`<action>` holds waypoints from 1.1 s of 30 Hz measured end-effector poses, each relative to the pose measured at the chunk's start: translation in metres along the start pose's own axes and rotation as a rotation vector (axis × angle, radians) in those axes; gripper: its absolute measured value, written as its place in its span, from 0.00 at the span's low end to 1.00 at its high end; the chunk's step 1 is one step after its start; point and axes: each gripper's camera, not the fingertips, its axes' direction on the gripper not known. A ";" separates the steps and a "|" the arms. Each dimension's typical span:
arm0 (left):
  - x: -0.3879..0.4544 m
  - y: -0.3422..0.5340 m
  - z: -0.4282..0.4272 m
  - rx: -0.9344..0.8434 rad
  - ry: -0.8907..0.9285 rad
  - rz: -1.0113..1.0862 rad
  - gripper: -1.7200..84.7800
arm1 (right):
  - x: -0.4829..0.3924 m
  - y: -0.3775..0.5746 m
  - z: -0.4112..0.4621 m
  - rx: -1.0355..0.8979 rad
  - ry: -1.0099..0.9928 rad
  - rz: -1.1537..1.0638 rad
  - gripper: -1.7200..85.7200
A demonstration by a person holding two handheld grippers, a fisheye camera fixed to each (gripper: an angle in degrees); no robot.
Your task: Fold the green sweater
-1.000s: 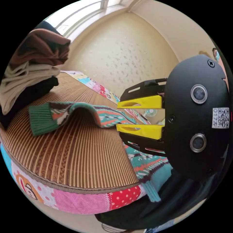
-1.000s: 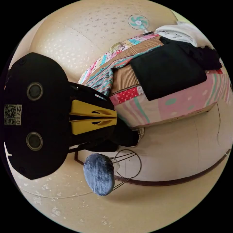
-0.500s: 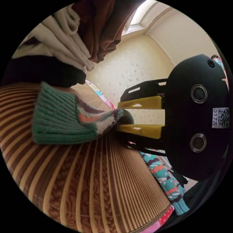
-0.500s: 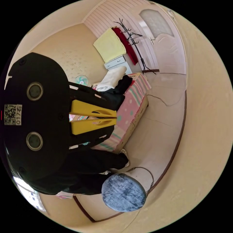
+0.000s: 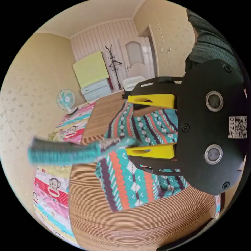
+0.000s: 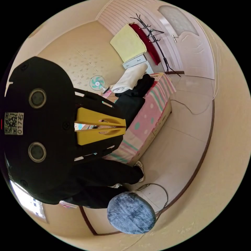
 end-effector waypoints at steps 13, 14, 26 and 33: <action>-0.067 0.165 0.217 -0.172 0.033 -0.549 0.16 | -0.112 -0.006 0.125 -0.523 0.123 -0.387 0.03; -0.069 0.169 0.217 -0.185 0.000 -0.548 0.16 | -0.110 -0.003 0.143 -0.582 0.104 -0.376 0.03; -0.094 0.312 0.187 -0.145 -0.180 -1.075 0.14 | -0.171 0.068 0.372 -0.701 0.069 -0.490 0.13; -0.068 0.368 0.180 0.166 -0.025 -1.290 0.12 | -0.228 0.073 0.452 -0.535 0.227 -0.578 0.16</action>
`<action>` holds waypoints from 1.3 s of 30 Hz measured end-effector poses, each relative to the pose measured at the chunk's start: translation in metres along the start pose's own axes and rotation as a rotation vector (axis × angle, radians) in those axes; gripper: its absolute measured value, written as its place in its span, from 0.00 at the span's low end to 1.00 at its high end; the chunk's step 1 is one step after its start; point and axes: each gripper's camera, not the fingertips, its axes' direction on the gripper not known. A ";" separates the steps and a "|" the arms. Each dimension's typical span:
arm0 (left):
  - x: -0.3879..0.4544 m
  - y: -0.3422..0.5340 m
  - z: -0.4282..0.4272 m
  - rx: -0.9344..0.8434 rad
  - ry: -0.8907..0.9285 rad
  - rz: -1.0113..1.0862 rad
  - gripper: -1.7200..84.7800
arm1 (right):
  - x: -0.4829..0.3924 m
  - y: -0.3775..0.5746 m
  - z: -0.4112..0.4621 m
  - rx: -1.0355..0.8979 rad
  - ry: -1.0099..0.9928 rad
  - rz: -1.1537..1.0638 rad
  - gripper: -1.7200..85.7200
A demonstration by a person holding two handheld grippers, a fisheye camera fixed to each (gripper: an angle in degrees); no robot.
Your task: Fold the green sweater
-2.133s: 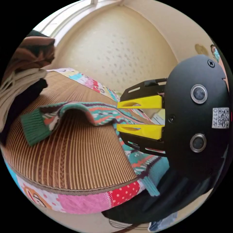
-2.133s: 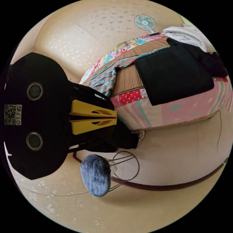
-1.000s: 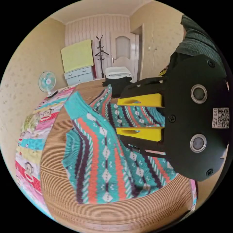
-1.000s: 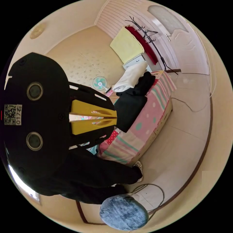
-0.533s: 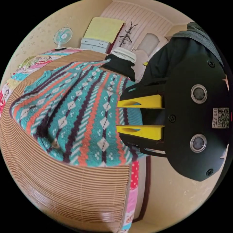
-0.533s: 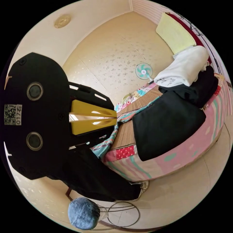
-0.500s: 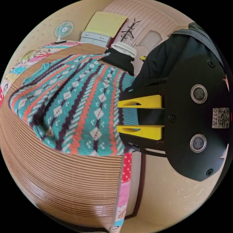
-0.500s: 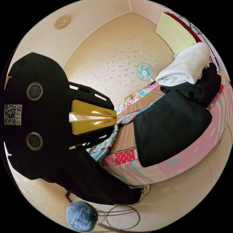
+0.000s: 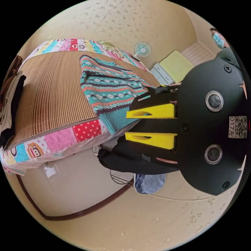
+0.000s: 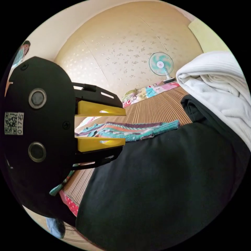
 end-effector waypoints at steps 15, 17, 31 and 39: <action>-0.015 0.016 0.035 0.019 -0.001 -0.025 0.12 | -0.014 -0.035 0.065 0.150 -0.123 0.005 0.07; -0.017 0.012 0.036 0.029 0.015 -0.027 0.12 | -0.052 -0.002 0.094 0.064 -0.277 -0.179 0.06; -0.009 -0.046 0.040 0.045 0.090 0.039 0.12 | 0.049 0.399 0.396 -1.267 0.509 -0.914 0.09; 0.001 -0.065 0.062 -0.006 0.012 0.191 0.12 | 0.180 0.273 0.314 -1.193 0.868 -0.642 0.09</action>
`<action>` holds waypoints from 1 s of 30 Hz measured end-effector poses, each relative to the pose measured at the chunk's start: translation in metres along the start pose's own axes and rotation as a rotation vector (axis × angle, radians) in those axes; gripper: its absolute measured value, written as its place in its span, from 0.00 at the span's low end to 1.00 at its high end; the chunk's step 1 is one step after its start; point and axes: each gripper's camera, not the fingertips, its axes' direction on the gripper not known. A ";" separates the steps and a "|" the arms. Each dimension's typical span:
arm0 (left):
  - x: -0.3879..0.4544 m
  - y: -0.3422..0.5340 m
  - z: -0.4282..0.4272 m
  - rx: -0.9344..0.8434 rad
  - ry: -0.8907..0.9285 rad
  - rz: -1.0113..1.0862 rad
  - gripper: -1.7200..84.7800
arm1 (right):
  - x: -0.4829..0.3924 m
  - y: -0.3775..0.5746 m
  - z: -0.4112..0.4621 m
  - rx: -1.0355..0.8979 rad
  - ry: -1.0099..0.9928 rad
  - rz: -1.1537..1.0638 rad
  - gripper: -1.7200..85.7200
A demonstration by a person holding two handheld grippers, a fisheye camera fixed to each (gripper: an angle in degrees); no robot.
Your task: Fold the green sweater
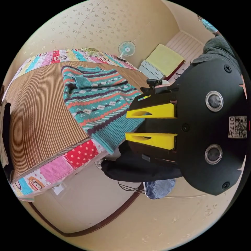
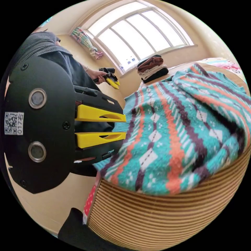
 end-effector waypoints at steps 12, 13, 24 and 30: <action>0.171 -0.138 0.071 -0.055 -0.178 0.532 0.12 | 0.114 0.097 -0.055 0.307 -0.117 0.265 0.06; 0.183 -0.153 0.078 -0.025 -0.222 0.550 0.13 | 0.107 0.098 -0.046 0.286 -0.120 0.235 0.06; 0.192 -0.175 0.110 0.034 -0.316 0.557 0.09 | 0.084 0.155 0.053 0.222 -0.036 0.298 0.05; 0.245 -0.130 0.043 0.044 -0.187 0.835 0.07 | 0.097 0.169 0.077 0.388 -0.209 0.428 0.05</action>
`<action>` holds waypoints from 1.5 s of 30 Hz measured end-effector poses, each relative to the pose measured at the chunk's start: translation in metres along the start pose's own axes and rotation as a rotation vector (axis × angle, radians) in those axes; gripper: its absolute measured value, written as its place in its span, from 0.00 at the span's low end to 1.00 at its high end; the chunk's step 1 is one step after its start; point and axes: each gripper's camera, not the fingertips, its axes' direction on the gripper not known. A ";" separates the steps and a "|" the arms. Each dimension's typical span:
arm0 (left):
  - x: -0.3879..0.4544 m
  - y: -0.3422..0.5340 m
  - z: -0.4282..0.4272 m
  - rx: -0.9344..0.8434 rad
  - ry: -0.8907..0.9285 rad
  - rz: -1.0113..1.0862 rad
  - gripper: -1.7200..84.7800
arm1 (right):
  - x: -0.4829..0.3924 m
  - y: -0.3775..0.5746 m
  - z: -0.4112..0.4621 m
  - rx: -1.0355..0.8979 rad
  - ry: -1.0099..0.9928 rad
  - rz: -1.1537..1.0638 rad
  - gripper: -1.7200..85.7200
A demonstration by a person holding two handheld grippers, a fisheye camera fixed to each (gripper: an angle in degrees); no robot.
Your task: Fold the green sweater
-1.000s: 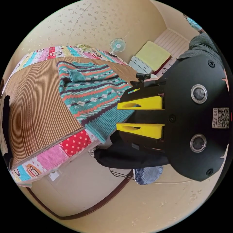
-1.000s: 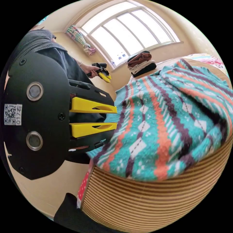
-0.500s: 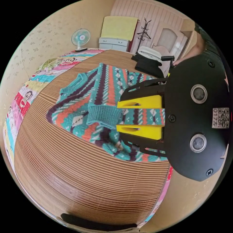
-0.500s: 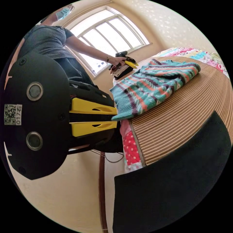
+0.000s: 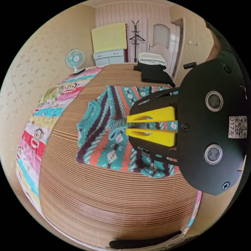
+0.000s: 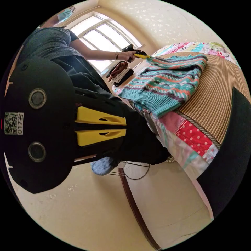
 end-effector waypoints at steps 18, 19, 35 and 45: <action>-0.127 0.108 -0.069 -0.286 -0.061 -0.072 0.16 | -0.078 -0.060 0.017 0.034 0.259 -0.096 0.09; -0.136 0.137 -0.069 -0.339 -0.050 -0.090 0.16 | -0.081 -0.069 0.013 0.032 0.287 -0.101 0.10; -0.155 0.223 -0.110 -0.751 0.171 -0.066 0.08 | -0.105 -0.183 -0.002 -0.183 0.353 -0.062 0.08; -0.162 0.129 -0.357 -0.370 0.941 0.097 0.07 | -0.138 -0.101 -0.182 0.097 -0.590 -0.484 0.05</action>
